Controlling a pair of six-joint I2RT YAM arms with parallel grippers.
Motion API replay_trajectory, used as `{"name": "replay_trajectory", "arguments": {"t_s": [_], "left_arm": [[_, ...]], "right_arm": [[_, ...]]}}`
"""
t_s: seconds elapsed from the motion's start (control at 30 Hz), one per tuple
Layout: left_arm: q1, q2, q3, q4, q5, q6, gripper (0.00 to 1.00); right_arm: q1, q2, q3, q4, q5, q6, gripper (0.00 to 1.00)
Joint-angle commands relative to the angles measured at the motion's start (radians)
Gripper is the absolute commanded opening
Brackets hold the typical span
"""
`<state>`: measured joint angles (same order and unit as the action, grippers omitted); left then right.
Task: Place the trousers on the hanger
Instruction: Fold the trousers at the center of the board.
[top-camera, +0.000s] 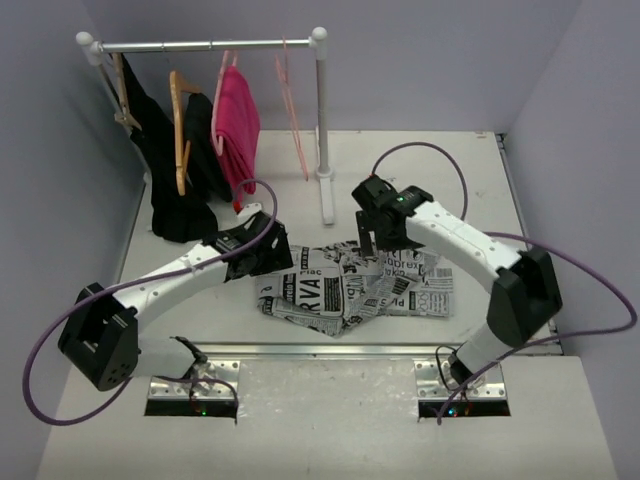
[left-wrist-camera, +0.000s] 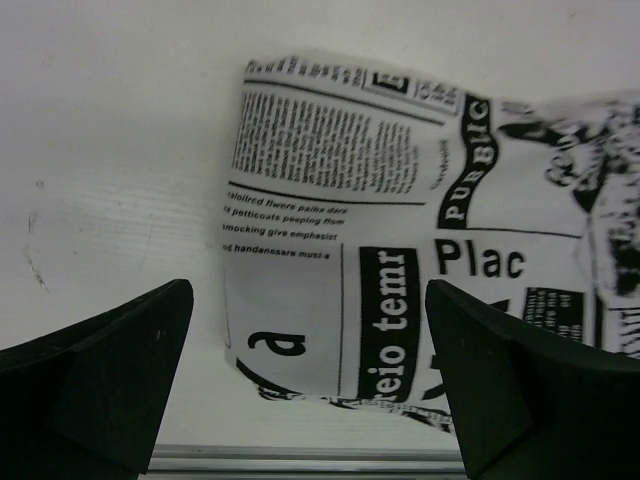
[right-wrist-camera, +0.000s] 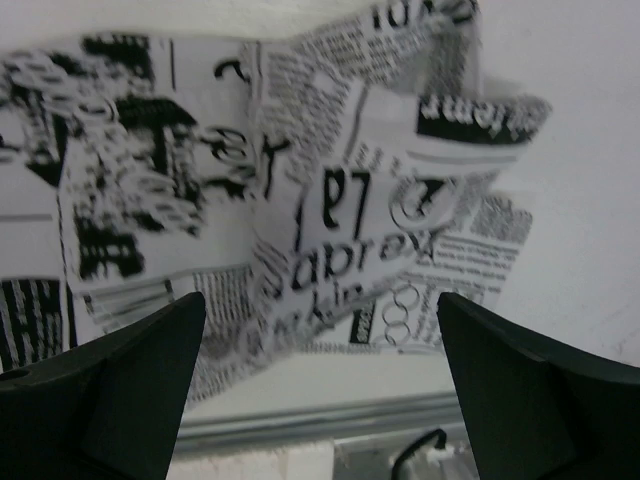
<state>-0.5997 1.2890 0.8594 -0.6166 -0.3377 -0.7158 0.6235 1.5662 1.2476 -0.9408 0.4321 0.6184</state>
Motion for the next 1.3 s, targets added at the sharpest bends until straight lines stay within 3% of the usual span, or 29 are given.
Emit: {"name": "replay_trajectory", "arguments": {"t_s": [0.0,0.07,0.13,0.2,0.3,0.37,0.4,0.47,0.53,0.87,1.07,1.2,1.23,1.27], "left_arm": [[0.022,0.009,-0.063,0.076,0.042,-0.004,1.00],[0.028,0.018,-0.105,0.118,0.083,0.012,0.99],[0.035,0.047,-0.140,0.162,0.141,0.031,0.87],[0.035,0.080,-0.168,0.208,0.180,0.044,0.81],[0.044,0.139,-0.204,0.276,0.218,0.059,0.68],[0.052,0.194,-0.218,0.311,0.243,0.063,0.54],[0.055,0.205,-0.223,0.325,0.254,0.066,0.46],[0.057,0.252,-0.228,0.358,0.265,0.069,0.28],[0.057,0.270,-0.229,0.373,0.265,0.069,0.20],[0.057,0.237,-0.272,0.406,0.249,0.039,0.16],[0.062,0.139,-0.324,0.363,0.113,-0.139,0.10],[0.067,0.083,-0.368,0.348,0.031,-0.289,0.07],[0.067,0.076,-0.375,0.345,0.025,-0.306,0.06],[0.067,0.074,-0.380,0.341,0.022,-0.317,0.07]], "right_arm": [[-0.018,0.209,0.164,0.099,0.016,-0.041,0.99],[-0.033,0.286,0.210,0.099,0.025,-0.047,0.99],[-0.047,0.359,0.238,0.089,0.062,-0.047,0.94],[-0.066,0.397,0.224,0.089,0.100,-0.039,0.74],[-0.080,0.407,0.174,0.122,0.082,-0.045,0.53],[-0.081,0.389,0.133,0.129,0.084,-0.043,0.33],[-0.081,0.374,0.118,0.130,0.085,-0.041,0.29],[-0.081,0.303,0.077,0.139,0.106,-0.033,0.01],[-0.079,0.204,0.047,0.142,0.124,-0.033,0.00],[-0.081,-0.322,-0.273,0.107,0.173,0.067,0.02],[-0.081,-0.665,-0.469,-0.018,0.155,0.229,0.08],[-0.081,-0.793,-0.522,-0.048,0.113,0.268,0.09],[-0.081,-0.801,-0.519,-0.058,0.097,0.270,0.11],[-0.081,-0.806,-0.508,-0.092,0.085,0.270,0.23]]}}
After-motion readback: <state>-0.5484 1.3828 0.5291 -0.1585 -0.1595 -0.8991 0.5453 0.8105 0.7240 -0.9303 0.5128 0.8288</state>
